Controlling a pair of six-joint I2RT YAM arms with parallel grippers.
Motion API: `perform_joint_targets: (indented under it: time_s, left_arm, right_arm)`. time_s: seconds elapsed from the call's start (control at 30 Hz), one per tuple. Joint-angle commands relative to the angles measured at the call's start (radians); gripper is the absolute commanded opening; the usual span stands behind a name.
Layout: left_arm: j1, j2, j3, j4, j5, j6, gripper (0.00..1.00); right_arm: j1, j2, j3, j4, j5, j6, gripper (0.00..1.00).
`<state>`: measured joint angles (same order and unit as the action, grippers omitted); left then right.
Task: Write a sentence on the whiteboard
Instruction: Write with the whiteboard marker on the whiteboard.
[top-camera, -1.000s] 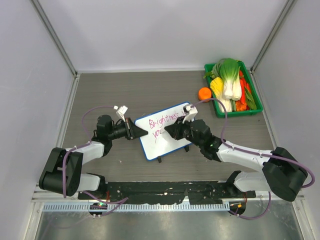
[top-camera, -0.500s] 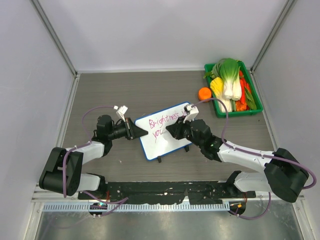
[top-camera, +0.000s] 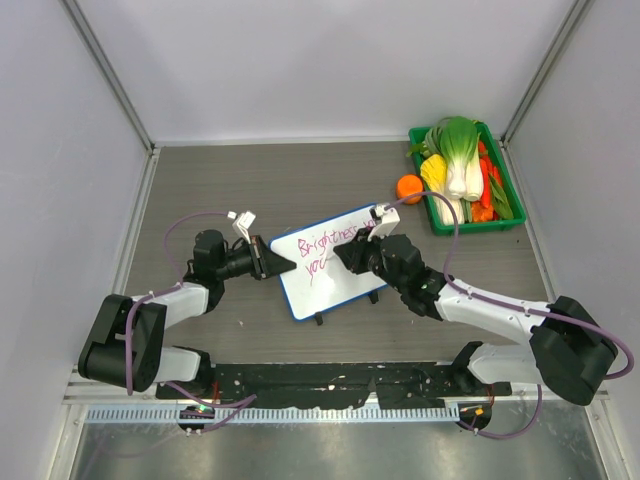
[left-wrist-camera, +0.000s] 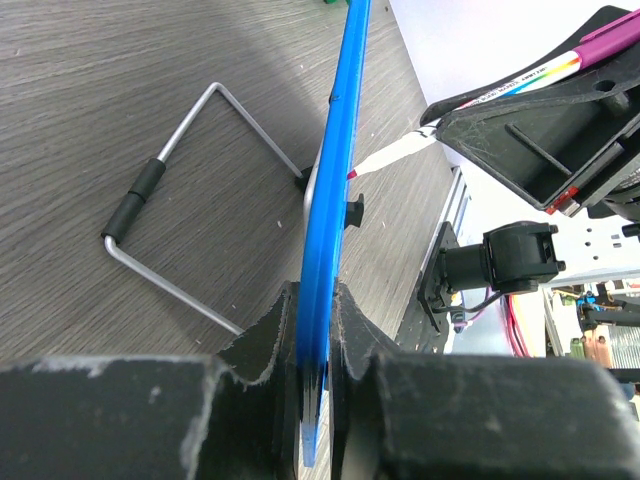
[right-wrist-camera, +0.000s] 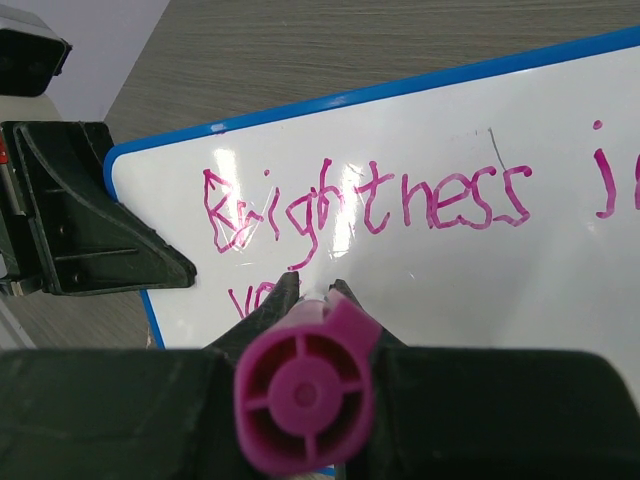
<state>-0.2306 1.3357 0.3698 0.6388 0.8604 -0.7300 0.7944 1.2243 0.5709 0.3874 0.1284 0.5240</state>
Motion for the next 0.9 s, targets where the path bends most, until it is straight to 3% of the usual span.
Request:
perform_joint_targets:
  time_s: [0.0,0.43,0.87]
  left_arm:
    - [-0.001,0.019,-0.011,-0.057,-0.061,0.087,0.0]
    - [0.0,0.017,-0.012,-0.057,-0.063,0.087,0.0]
    - [0.001,0.022,-0.011,-0.057,-0.064,0.087,0.0]
  right_arm:
    - [-0.012,0.015,0.012,-0.01,0.033,-0.016,0.01]
    - [-0.012,-0.011,-0.071,-0.015,-0.006,-0.002,0.01]
    - [-0.011,-0.037,-0.026,-0.056,-0.026,-0.025,0.01]
